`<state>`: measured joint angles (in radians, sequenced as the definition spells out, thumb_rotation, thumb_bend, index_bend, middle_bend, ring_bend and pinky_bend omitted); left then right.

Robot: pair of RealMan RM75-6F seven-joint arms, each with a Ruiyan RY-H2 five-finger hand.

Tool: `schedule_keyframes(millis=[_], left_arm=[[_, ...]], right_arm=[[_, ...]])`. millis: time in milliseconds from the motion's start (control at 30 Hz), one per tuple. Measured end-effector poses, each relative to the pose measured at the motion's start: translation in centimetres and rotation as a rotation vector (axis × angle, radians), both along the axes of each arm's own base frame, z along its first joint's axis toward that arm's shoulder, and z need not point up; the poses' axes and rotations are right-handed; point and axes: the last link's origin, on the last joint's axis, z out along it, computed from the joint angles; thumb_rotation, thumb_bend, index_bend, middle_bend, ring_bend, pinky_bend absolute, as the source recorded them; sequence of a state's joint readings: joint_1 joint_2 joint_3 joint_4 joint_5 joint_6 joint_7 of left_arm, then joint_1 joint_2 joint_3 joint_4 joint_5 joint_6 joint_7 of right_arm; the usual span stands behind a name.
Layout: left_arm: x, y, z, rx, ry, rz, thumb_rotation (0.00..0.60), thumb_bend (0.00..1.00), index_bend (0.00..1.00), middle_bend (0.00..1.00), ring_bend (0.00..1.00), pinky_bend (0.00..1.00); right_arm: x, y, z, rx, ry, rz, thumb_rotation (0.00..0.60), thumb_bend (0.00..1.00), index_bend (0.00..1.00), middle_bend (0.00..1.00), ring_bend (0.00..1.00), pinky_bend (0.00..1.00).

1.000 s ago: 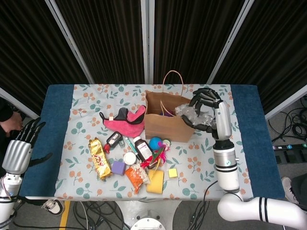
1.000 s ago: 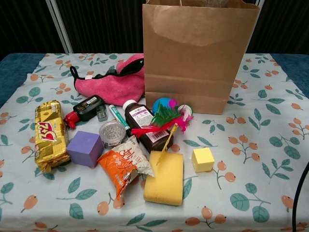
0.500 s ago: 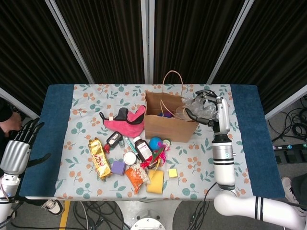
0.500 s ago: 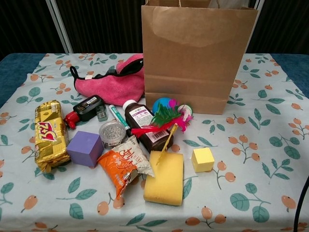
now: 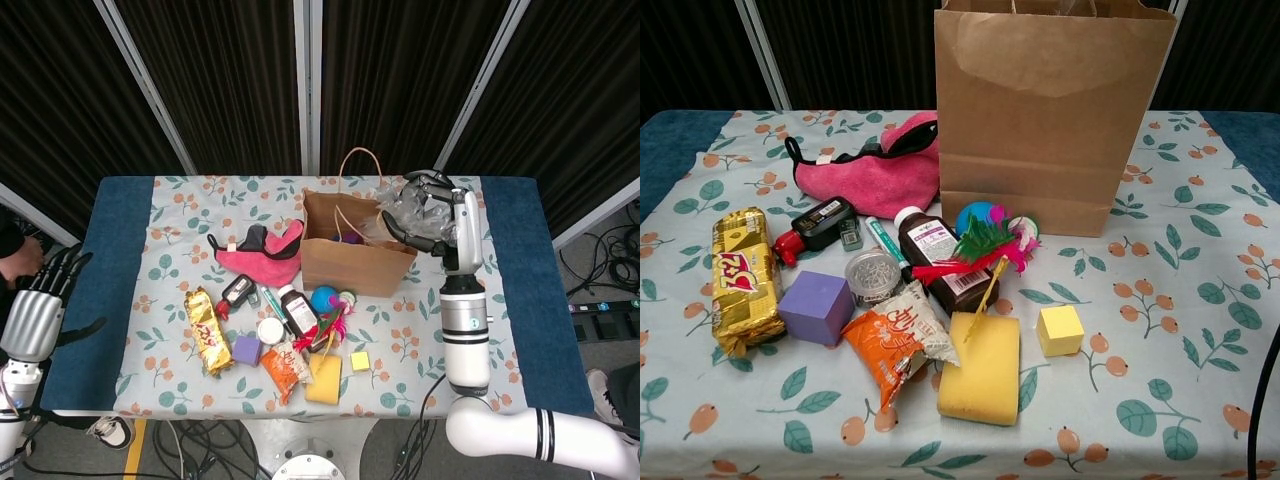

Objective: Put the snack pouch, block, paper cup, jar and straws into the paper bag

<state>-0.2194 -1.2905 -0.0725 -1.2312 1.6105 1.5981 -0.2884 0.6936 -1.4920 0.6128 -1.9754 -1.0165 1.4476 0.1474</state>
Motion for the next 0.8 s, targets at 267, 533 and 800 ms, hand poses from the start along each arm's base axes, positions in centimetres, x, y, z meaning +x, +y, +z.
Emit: schedule_keyframes(millis=[267, 533, 800], left_arm=[[-0.4, -0.4, 0.4, 0.005, 0.012, 0.011, 0.600, 0.03, 0.12, 0.13, 0.08, 0.21], [-0.3, -0.3, 0.4, 0.003, 0.011, 0.008, 0.600, 0.03, 0.12, 0.14, 0.08, 0.21], [-0.3, -0.4, 0.4, 0.001, 0.010, 0.004, 0.600, 0.03, 0.12, 0.14, 0.08, 0.21]], right_arm=[[-0.2, -1.8, -1.9, 0.085, -0.046, -0.050, 0.600, 0.13, 0.86, 0.65, 0.33, 0.26], [0.1, -2.3, -2.6, 0.122, -0.074, -0.004, 0.600, 0.00, 0.29, 0.32, 0.08, 0.13], [-0.4, -2.1, -2.0, 0.110, -0.005, 0.110, 0.600, 0.00, 0.00, 0.01, 0.00, 0.00]])
